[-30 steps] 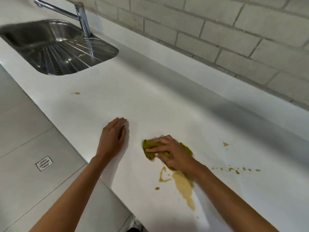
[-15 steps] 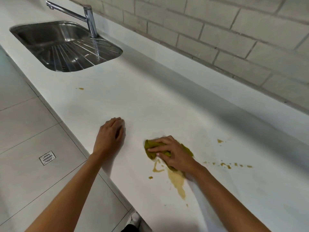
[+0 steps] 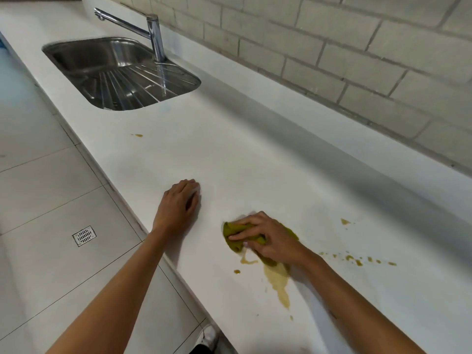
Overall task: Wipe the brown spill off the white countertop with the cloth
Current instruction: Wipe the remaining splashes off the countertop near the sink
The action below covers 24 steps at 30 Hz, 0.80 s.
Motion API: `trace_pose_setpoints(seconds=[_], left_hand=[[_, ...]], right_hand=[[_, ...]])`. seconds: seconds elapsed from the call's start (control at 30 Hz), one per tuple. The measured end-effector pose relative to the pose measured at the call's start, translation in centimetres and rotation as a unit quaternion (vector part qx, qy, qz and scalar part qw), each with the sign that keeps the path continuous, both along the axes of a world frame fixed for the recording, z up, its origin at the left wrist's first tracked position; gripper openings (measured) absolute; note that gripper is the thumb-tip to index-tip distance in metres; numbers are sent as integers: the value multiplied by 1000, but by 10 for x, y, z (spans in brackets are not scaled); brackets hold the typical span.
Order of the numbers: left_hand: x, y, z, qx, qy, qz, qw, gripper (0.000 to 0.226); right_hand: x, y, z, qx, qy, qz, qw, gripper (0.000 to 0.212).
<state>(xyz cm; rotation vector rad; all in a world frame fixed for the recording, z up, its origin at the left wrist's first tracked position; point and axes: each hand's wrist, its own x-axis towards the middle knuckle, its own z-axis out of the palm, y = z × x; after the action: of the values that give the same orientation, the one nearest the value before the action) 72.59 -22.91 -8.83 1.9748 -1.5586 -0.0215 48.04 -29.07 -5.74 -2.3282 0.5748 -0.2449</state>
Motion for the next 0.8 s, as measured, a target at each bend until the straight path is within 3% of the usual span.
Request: trace_pose_setpoints(seconds=[0.13,0.23,0.3,0.5,0.57,0.7,0.8], left_hand=[[-4,0,4,-10,6,3,1000,15],[-4,2,6,-32,48,24,998,14],[2,5,6,-44,86,59,994,22],[53,17,7,-52,71,147,985,22],[74,22,8,-53,58,166,983,22],[112,30,3,-51,64,178,981,24],[128,30,-1,-46,70,178,980,27]], right_hand=[[-5,-23,5,16,5,-68,998,26],[31,-30,-1,-5,-26,-188,982,28],[65,-21,-5,-48,-17,-215,975,28],[81,-14,-8,-35,-16,28,999,28],[83,-35,-9,-26,-41,-22,999,29],[164,-69,-14,-75,-31,-246,966,28],[234,-67,-16,-103,-26,-255,961,29]])
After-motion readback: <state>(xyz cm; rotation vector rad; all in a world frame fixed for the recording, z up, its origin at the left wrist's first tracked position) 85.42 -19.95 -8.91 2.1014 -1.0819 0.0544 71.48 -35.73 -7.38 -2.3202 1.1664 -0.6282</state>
